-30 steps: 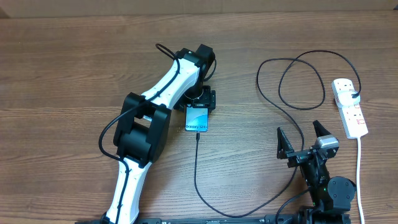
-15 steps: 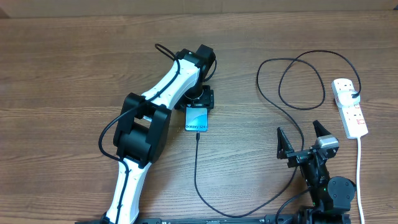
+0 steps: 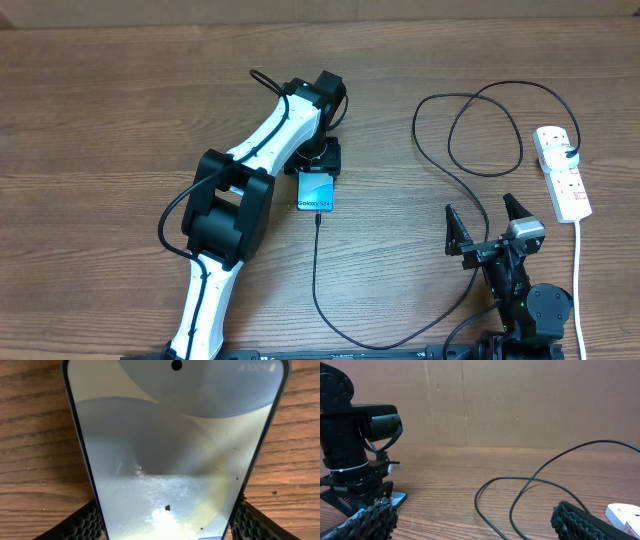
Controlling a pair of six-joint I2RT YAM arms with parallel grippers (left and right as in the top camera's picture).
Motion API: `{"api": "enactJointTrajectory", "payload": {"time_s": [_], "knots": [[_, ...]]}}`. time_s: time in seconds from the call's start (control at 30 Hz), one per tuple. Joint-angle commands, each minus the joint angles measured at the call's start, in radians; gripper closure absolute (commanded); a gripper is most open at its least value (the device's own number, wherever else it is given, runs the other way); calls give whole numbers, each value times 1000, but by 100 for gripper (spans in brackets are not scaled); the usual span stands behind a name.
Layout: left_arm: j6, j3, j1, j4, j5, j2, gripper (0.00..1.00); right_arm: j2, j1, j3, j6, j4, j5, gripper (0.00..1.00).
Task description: Plug charger to phone and switch on socket
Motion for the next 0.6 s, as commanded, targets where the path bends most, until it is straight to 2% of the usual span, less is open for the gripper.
{"api": "enactJointTrajectory", "payload": {"time_s": [0.0, 0.17, 0.57], "knots": [[38, -13, -5, 22, 90, 56, 43, -9, 1, -10, 3, 5, 3, 0], [39, 15, -3, -2, 95, 55, 44, -9, 1, -10, 3, 5, 3, 0], [88, 206, 8, -153, 110, 54, 42, -9, 1, -10, 3, 5, 3, 0]]}}
